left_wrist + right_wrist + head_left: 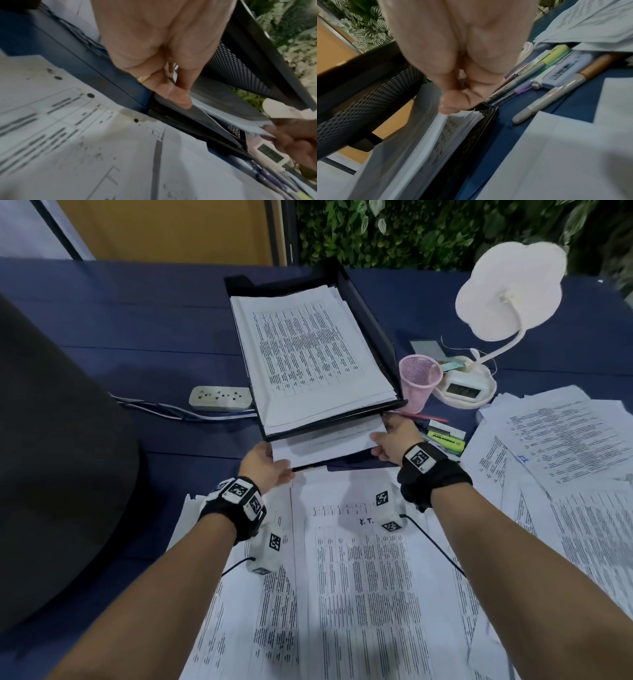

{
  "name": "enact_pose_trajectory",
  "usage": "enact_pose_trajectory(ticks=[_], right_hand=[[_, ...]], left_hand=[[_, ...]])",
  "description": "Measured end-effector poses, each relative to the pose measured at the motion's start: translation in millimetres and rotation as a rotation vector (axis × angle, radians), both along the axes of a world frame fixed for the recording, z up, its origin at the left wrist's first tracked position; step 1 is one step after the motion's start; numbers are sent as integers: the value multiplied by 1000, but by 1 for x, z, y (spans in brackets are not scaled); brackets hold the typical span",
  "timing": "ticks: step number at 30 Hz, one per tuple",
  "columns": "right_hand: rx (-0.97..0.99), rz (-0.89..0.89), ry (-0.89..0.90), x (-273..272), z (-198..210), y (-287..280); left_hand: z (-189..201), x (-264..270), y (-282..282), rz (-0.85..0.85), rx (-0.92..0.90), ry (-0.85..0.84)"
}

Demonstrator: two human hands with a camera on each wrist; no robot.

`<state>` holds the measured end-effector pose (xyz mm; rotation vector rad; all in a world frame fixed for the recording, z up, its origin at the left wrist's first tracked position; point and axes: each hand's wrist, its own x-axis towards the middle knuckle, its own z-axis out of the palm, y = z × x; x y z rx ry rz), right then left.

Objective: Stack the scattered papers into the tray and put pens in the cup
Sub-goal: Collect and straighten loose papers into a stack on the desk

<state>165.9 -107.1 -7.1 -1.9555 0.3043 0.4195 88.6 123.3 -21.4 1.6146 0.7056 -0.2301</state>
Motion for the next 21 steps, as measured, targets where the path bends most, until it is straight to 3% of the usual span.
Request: enact_pose_trajectory(ticks=[3,8,11,15,18,21], right_hand=[[40,-112,16,15,-1,7],[-30,-70,-3,36,-10,11],[-78,-48,16,39,-15,12],[-286,-13,15,37,-22,8],[-455,92,-115,26,-20,6],[-424,34,-208,3,-16,-1]], left_hand=[[-2,10,3,54,161,-46],[-5,19,0,48,319,-71],[-7,22,7,-149,566,35],[-5,15,12,-449,880,86],[-3,10,12,-500,908,44],[2,0,9,-457,845,34]])
